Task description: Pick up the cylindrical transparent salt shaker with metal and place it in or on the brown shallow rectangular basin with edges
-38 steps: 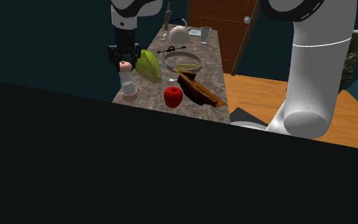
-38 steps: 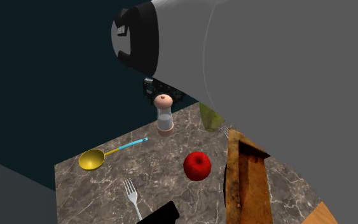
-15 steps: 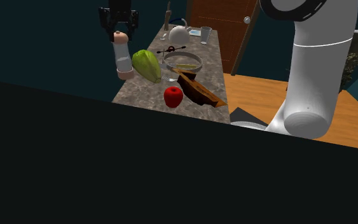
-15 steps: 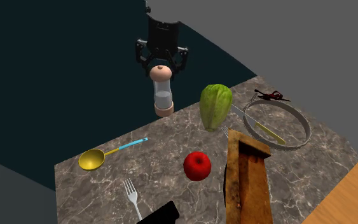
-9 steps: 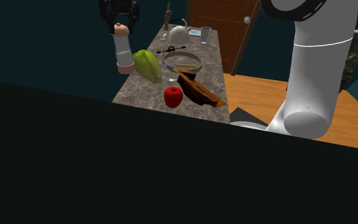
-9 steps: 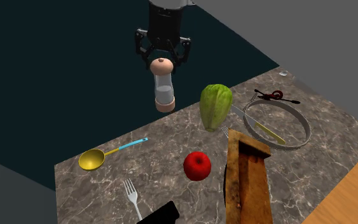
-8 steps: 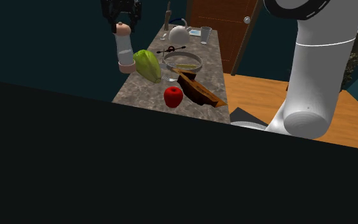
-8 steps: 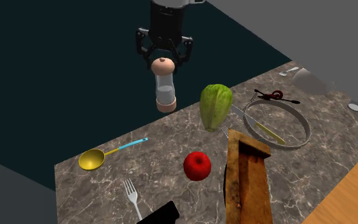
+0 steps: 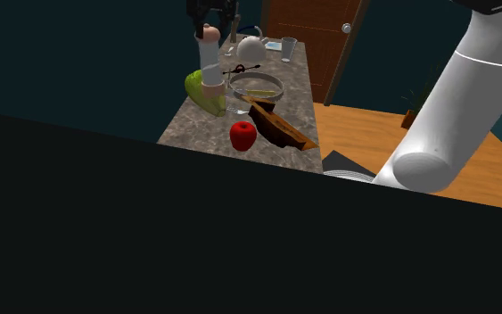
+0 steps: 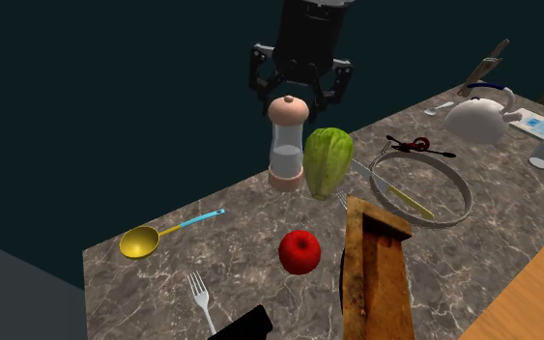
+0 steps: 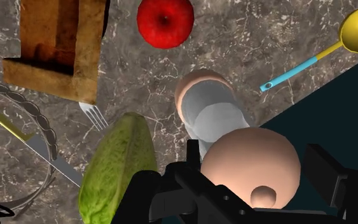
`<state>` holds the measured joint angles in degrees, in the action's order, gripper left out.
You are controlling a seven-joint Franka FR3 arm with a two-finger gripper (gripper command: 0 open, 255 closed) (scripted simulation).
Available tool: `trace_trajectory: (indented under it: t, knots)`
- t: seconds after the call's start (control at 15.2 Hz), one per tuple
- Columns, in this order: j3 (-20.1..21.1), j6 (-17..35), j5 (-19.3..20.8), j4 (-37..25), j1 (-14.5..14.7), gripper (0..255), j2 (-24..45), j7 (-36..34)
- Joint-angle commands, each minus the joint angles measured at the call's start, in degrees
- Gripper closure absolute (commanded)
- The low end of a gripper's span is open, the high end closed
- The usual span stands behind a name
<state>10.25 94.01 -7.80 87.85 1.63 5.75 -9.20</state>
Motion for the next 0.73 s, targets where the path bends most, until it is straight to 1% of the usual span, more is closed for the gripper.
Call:
trace_trajectory:
  t: [0.0, 0.33, 0.66]
  knots:
    - [-1.0, -0.05, -0.78, 4.14, -1.4, 255, -3.89, 2.44]
    - [-3.93, -1.68, -1.68, 11.03, -4.17, 255, -11.59, 8.02]
    - [-7.4, -4.21, -1.51, 15.84, -6.64, 255, -18.02, 13.65]
